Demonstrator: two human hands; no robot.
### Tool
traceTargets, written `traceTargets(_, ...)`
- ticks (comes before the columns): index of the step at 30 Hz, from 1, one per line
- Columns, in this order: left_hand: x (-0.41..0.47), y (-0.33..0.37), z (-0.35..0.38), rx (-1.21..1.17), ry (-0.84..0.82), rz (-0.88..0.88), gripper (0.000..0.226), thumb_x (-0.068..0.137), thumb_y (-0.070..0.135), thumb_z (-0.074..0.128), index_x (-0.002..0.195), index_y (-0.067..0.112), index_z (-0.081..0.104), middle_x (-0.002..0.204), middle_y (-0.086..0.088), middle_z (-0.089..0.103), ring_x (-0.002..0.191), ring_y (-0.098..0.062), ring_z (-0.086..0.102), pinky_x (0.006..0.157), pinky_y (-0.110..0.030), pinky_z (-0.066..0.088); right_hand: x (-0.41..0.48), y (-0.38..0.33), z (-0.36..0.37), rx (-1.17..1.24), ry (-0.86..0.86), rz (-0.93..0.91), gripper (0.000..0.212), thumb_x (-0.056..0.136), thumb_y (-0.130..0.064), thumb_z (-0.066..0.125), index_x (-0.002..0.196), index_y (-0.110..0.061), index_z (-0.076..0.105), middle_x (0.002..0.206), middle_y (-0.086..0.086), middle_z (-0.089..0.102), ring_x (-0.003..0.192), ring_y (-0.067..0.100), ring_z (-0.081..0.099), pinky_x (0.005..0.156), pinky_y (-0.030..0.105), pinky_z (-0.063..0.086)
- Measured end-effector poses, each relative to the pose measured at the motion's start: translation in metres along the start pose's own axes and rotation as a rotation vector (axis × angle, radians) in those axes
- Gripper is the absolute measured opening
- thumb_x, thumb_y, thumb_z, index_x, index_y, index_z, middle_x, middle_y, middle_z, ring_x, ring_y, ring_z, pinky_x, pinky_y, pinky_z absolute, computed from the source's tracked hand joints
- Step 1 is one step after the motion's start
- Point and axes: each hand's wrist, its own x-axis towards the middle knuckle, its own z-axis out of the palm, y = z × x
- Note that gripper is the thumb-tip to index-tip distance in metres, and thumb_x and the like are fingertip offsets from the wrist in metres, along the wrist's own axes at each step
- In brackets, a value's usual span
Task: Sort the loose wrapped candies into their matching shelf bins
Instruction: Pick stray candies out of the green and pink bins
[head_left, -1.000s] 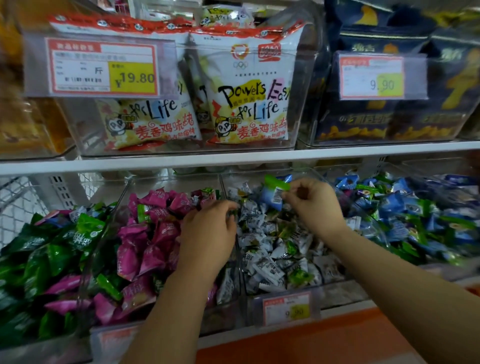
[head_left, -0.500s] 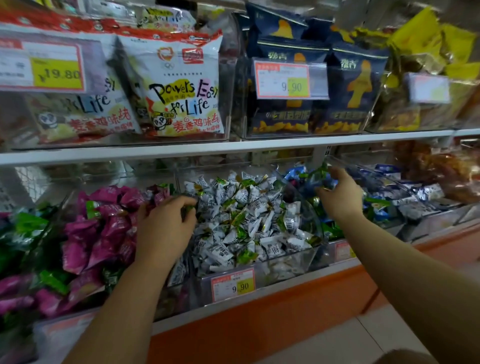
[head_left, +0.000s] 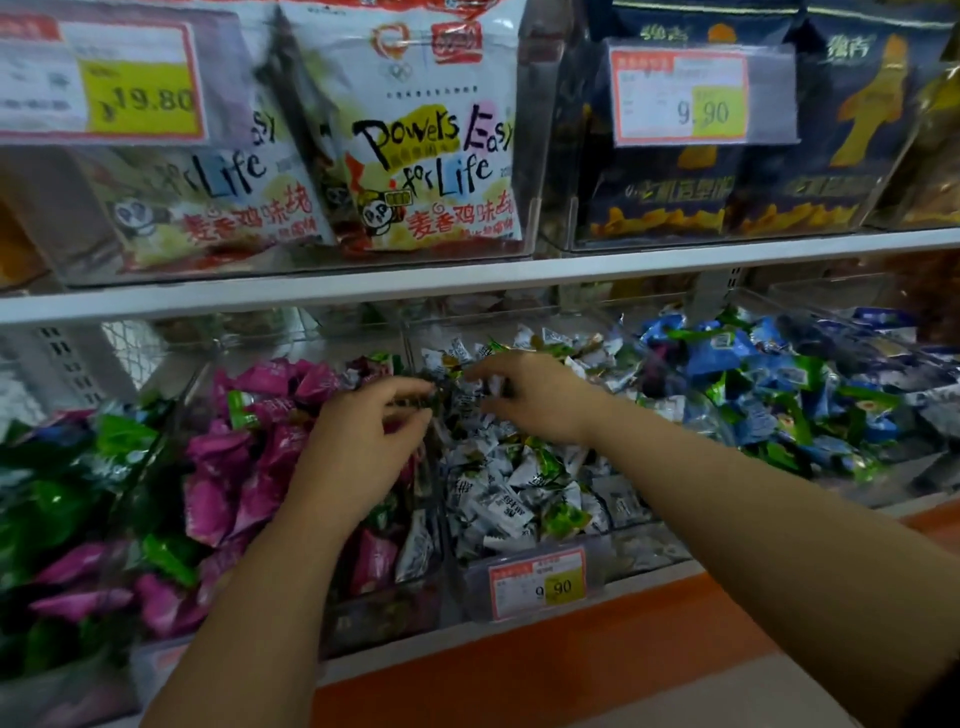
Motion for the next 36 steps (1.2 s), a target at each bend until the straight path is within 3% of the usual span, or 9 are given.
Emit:
traceTargets(4,0.002,-0.007,-0.006,-0.076,-0.061,-0.001,0.024,0.092,0.026,0.059,0.112,0.039,0.059,0.095,0.027,0.054,0.085,0.014,0.049,0.071,-0.017,0.049,0.048,0.004,0.014,-0.101,-0.073,0.001,0.065,0.089,-0.027,0.064,0.146,-0.017,0.034,0.148,0.008,0.04,0.132,0.027,0.041,0.106,0.034,0.036)
traceTargets(8,0.001,-0.013,-0.009,-0.084,-0.093,-0.001,0.027,0.093,0.027,0.056,0.112,0.045,0.058,0.097,0.029,0.054,0.089,0.011,0.053,0.072,-0.014,0.048,0.084,0.016,0.027,-0.156,-0.073,0.064,0.078,0.084,-0.036,0.069,0.148,-0.027,0.026,0.153,0.007,0.028,0.134,0.031,0.036,0.11,0.047,0.032)
traceTargets(11,0.003,-0.014,-0.01,-0.092,-0.107,-0.022,0.028,0.095,0.027,0.055,0.112,0.049,0.056,0.1,0.021,0.058,0.085,0.002,0.058,0.071,-0.017,0.049,0.095,0.017,0.038,-0.286,-0.13,0.103,0.072,0.085,-0.05,0.061,0.146,-0.038,0.025,0.149,0.005,0.032,0.132,0.03,0.038,0.109,0.055,0.02)
traceTargets(14,0.004,-0.016,-0.01,-0.087,-0.116,-0.033,0.029,0.096,0.026,0.053,0.118,0.045,0.057,0.113,0.013,0.062,0.085,0.001,0.056,0.069,-0.017,0.049,0.098,0.009,0.043,-0.454,-0.179,0.125,0.061,0.088,-0.058,0.052,0.142,-0.04,0.03,0.14,0.009,0.037,0.128,0.033,0.041,0.104,0.054,0.023)
traceTargets(20,0.001,-0.013,-0.011,-0.103,-0.128,-0.027,0.03,0.097,0.024,0.053,0.121,0.041,0.056,0.117,0.015,0.06,0.105,0.001,0.056,0.071,-0.012,0.045,0.081,0.006,0.035,-0.536,-0.135,-0.005,0.026,0.095,-0.038,0.049,0.119,-0.034,0.057,0.143,0.002,0.04,0.128,0.029,0.04,0.102,0.045,0.029)
traceTargets(24,-0.001,-0.013,-0.01,-0.103,-0.123,-0.004,0.03,0.097,0.022,0.053,0.12,0.04,0.057,0.122,0.014,0.059,0.111,0.001,0.053,0.075,-0.014,0.046,0.065,0.01,0.029,-0.49,-0.124,-0.074,0.018,0.095,-0.029,0.05,0.109,-0.03,0.062,0.112,0.0,0.062,0.112,0.027,0.049,0.088,0.035,0.031)
traceTargets(30,0.0,-0.015,-0.01,-0.094,-0.129,-0.001,0.03,0.097,0.023,0.053,0.12,0.042,0.056,0.123,0.012,0.06,0.106,0.003,0.054,0.071,-0.016,0.047,0.013,0.01,0.002,-0.451,-0.222,-0.152,0.014,0.096,-0.024,0.052,0.089,-0.036,0.053,0.089,-0.01,0.059,0.087,0.014,0.049,0.102,0.037,0.026)
traceTargets(33,0.0,-0.016,-0.009,-0.102,-0.126,-0.002,0.03,0.096,0.023,0.053,0.12,0.042,0.056,0.123,0.01,0.06,0.114,-0.001,0.053,0.072,-0.015,0.045,-0.013,0.015,-0.005,-0.303,-0.207,-0.132,0.021,0.094,-0.025,0.055,0.081,-0.04,0.048,0.086,-0.007,0.061,0.079,0.012,0.052,0.083,0.031,0.041)
traceTargets(36,0.0,-0.017,-0.009,-0.101,-0.127,-0.006,0.03,0.096,0.024,0.053,0.119,0.043,0.056,0.123,0.007,0.06,0.114,-0.003,0.054,0.071,-0.016,0.045,-0.025,0.018,-0.009,-0.244,-0.196,-0.095,0.015,0.094,-0.025,0.055,0.087,-0.038,0.053,0.095,-0.004,0.064,0.088,0.016,0.057,0.081,0.035,0.048)
